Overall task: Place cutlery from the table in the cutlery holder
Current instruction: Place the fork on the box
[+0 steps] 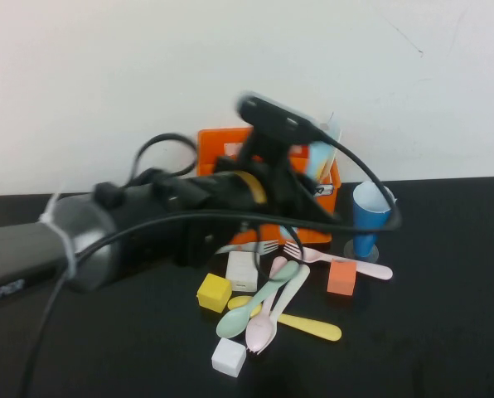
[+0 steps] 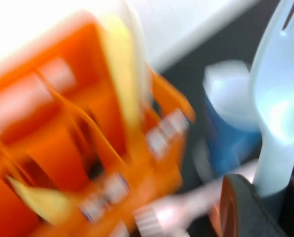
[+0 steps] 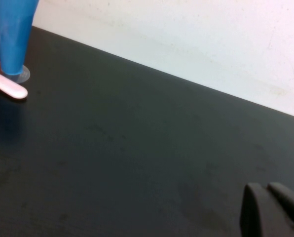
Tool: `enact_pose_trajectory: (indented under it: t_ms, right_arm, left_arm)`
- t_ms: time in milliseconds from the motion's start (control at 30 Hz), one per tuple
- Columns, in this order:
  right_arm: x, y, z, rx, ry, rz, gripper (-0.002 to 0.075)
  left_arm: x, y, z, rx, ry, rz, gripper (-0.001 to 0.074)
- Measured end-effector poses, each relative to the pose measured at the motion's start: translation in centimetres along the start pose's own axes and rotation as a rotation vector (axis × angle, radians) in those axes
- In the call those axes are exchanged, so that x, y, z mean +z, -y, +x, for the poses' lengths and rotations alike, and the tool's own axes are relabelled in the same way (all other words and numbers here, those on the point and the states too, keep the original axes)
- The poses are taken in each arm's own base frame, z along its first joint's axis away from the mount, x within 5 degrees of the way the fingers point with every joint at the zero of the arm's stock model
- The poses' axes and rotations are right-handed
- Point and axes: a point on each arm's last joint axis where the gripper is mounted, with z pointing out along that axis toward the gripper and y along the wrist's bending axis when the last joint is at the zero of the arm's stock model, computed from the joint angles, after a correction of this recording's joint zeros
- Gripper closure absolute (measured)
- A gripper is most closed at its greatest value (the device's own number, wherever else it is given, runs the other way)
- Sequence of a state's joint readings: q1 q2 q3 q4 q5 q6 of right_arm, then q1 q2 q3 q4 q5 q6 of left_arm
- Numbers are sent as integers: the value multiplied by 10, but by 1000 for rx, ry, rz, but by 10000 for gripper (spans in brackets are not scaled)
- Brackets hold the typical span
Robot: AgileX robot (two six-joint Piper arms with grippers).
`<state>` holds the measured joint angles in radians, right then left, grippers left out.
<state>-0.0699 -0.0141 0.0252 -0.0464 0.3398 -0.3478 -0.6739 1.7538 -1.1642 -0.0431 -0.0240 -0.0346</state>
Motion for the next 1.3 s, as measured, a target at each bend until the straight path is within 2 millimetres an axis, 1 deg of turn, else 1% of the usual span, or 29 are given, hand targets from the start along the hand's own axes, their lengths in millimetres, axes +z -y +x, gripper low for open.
enact_pose_trajectory:
  t_ms: [133,233,333,433,500,700,900,967,1167,1300]
  right_arm:
    - [0,0,0,0,0,0,729]
    - [0,0,0,0,0,0,729]
    - [0,0,0,0,0,0,729]
    - [0,0,0,0,0,0,729]
    - [0,0,0,0,0,0,729]
    - [0,0,0,0,0,0,729]
    - [0,0,0,0,0,0,729]
    - [0,0,0,0,0,0,729]
    - [0,0,0,0,0,0,729]
    - [0,0,0,0,0,0,729]
  left_arm:
    - [-2,-26,-8,-122,202,-43,615]
    - [2,-41,-14,-199,340,-50,615]
    - [9,-49,-16,-227,475,-44,615]
    - [21,-53,-9,-231,539,-39,615]
    - [29,-54,-1,-223,540,-42,615]
    - [53,-58,26,-157,471,-72,615]
    - [63,-70,39,-151,438,-104,612]
    - [65,-73,41,-151,433,-111,596]
    - [69,-83,45,-161,419,-134,481]
    - [69,-84,46,-139,414,-127,460]
